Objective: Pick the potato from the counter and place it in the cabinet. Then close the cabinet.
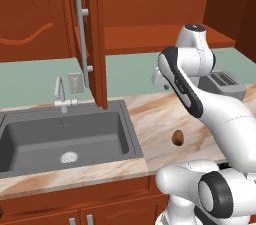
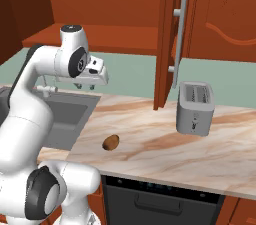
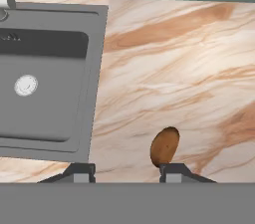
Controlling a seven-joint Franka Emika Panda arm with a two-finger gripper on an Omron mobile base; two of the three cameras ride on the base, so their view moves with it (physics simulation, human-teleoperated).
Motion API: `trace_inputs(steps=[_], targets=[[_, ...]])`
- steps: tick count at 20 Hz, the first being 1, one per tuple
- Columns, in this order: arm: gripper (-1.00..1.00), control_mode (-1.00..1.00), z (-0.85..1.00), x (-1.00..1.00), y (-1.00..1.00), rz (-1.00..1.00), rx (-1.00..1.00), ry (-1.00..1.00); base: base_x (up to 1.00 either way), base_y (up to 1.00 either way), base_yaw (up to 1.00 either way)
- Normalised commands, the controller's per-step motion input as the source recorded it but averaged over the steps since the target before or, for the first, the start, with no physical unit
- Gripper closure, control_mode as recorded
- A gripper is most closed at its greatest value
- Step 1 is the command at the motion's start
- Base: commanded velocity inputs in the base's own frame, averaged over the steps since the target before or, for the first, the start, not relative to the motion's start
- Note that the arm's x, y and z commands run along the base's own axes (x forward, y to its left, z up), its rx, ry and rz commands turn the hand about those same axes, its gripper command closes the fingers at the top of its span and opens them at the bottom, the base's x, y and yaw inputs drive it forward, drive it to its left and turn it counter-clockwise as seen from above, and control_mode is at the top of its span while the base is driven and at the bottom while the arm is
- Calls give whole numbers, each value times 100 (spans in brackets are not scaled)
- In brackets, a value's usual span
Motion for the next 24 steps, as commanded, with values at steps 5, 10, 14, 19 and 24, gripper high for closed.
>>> trace_inputs(steps=[5,10,14,19,24], targets=[[-100,-100,-17,0,0,0,0,0,0,0,0],[-100,-100,-28,-5,-18,0,2,0,0,0,0],[-100,-100,-28,-14,-34,-1,5,0,0,0,0],[-100,-100,-33,-6,-28,-5,5,5,0,0,0],[-100,-100,-51,-1,-18,-7,2,9,0,0,0]])
